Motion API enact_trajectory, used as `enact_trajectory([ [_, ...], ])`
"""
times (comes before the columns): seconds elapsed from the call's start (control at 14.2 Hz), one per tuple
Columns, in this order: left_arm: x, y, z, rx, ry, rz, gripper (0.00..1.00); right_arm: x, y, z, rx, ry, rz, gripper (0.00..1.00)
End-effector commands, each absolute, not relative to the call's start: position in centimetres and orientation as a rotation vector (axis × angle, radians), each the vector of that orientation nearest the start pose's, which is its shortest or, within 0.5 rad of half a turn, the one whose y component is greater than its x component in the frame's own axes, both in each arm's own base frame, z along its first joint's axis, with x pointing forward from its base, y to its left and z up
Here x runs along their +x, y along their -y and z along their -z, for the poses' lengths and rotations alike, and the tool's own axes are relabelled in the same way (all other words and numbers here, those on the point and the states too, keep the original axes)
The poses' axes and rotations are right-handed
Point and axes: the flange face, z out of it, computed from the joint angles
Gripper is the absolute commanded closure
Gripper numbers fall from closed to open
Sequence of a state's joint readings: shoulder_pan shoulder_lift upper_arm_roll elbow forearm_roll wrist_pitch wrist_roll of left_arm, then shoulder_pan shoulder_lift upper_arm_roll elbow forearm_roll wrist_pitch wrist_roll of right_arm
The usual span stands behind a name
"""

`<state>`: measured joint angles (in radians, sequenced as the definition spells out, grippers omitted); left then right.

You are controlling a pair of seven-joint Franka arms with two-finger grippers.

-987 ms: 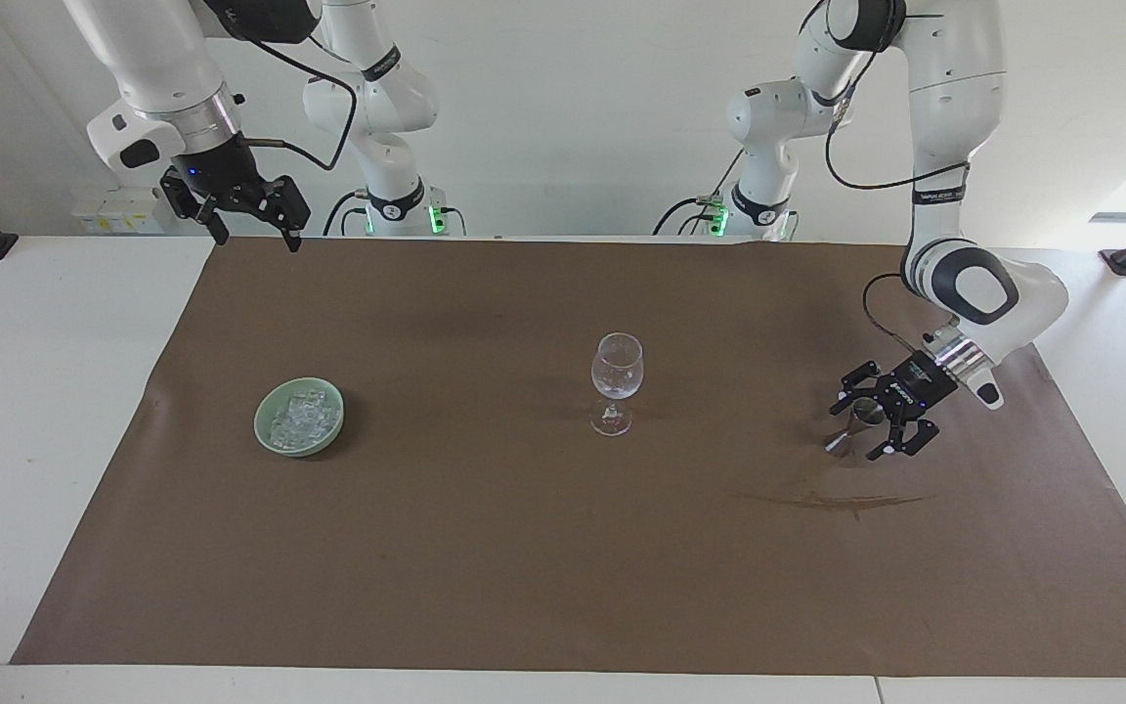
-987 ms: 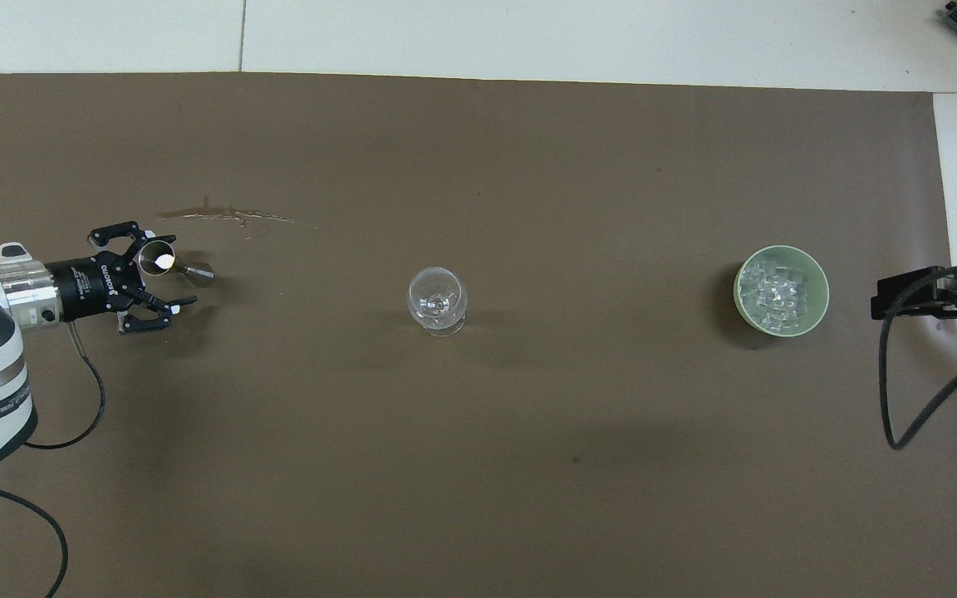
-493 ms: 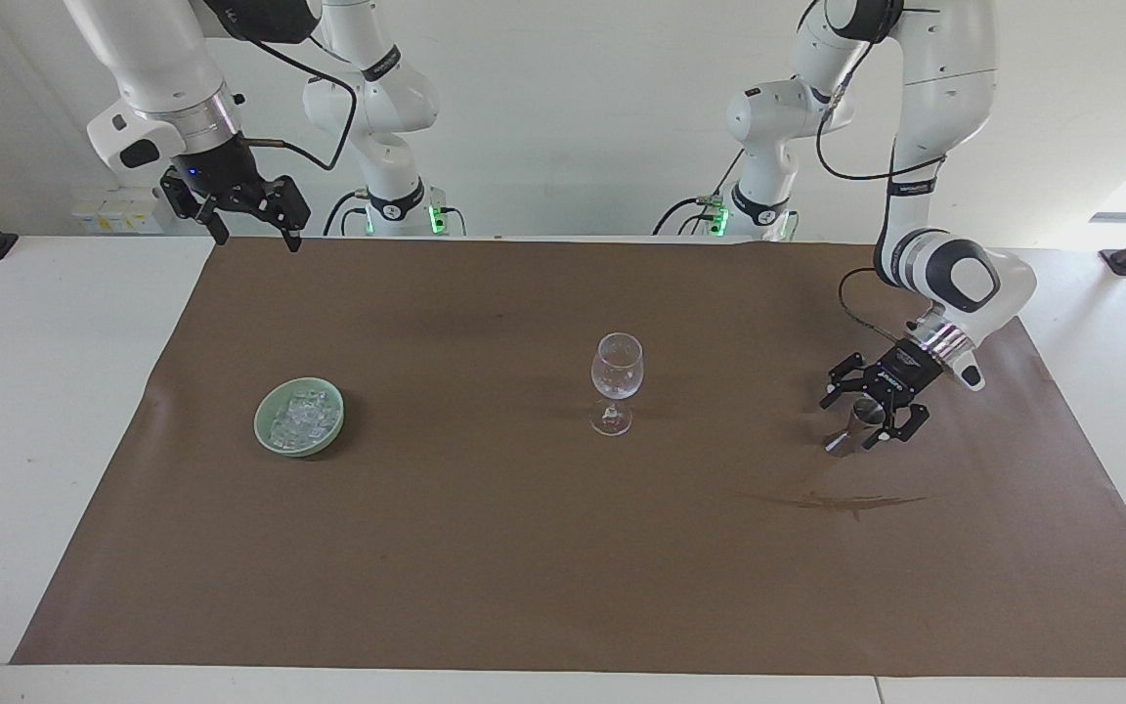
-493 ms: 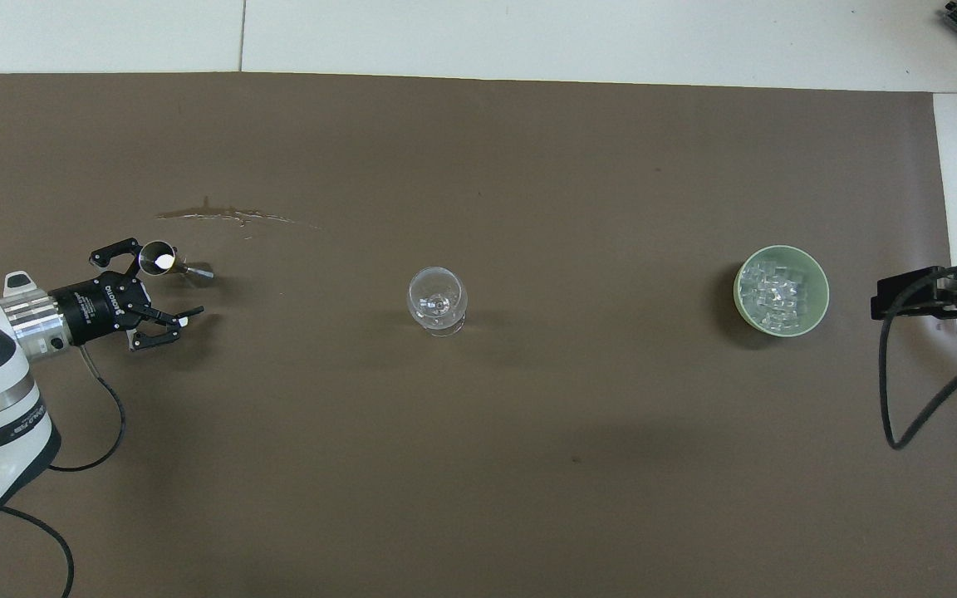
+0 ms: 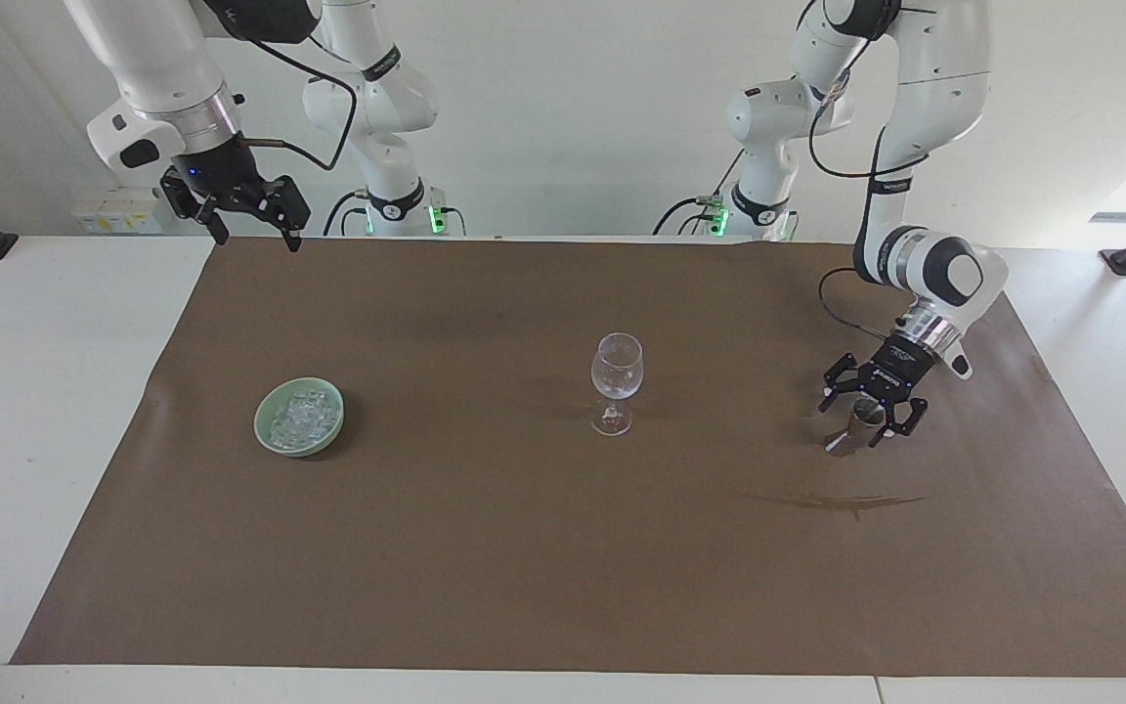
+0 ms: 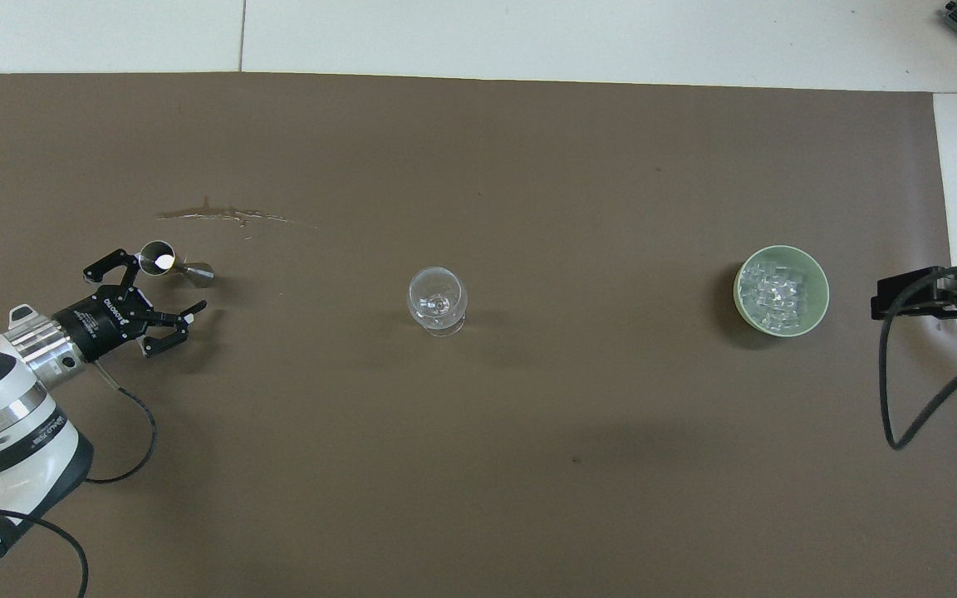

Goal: Pour wine and add ice with both arms
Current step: 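Close the left gripper on the jigger and lift it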

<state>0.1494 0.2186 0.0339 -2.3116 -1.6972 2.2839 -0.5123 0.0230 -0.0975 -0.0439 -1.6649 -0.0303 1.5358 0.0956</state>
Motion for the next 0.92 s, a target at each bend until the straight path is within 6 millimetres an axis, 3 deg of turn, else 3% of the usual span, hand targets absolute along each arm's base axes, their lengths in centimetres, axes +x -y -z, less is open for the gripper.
enact_trajectory([
  [0.0,50.0,-6.9,-25.0,0.947,-1.846,0.364,0.02,51.6,1.5,-63.0,-3.157,-0.146,-0.043,0.00],
  [0.85,50.4,-5.3,-25.1,0.755,-1.850,0.364,0.13,51.6,1.5,-63.0,-3.157,-0.146,-0.043,0.00],
])
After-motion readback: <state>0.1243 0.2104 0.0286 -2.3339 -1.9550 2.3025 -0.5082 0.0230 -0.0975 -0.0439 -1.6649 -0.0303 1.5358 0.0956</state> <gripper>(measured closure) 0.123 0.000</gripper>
